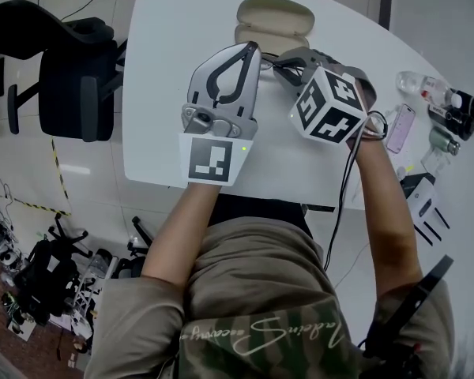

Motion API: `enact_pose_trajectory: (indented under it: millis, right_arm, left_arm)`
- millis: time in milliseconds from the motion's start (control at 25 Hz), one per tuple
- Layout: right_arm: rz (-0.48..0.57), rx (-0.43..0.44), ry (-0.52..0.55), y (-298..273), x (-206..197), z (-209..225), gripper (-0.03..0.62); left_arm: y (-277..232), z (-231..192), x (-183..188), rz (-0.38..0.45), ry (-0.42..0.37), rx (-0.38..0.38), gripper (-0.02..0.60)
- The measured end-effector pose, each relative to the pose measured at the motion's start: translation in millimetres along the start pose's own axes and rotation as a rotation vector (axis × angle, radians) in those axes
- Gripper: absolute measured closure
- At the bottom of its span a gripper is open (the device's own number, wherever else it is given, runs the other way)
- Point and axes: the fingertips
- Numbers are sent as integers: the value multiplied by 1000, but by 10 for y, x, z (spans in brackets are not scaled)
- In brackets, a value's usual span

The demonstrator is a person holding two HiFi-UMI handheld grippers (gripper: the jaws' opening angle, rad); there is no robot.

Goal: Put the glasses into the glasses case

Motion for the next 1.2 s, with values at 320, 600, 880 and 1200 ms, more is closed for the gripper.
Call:
enact_pose_trajectory:
  millis: [320,600,880,1200]
  right_arm:
    - [-4,-14,1,-14,-43,126,562]
    - [-17,-7,-12,-68,-146,176,562]
    - [-30,-10,-4,-151,-200,254,565]
    - [-49,-5,-2,-248,-276,262,568]
  left_arm:
    - [-30,-38,-21,-5,-6,5,577]
    - [-49,-94,-74,-3,1,17,577]
    - [-5,-101,-196,-25,9,10,577]
    - [-2,-134,-235,-6,11,15,577]
Point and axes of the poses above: the fingertips, and each gripper's own axes: y backward along the fingers, z to its right, x out of its top, and after that the axes turned 12 degrees about z, right-handed
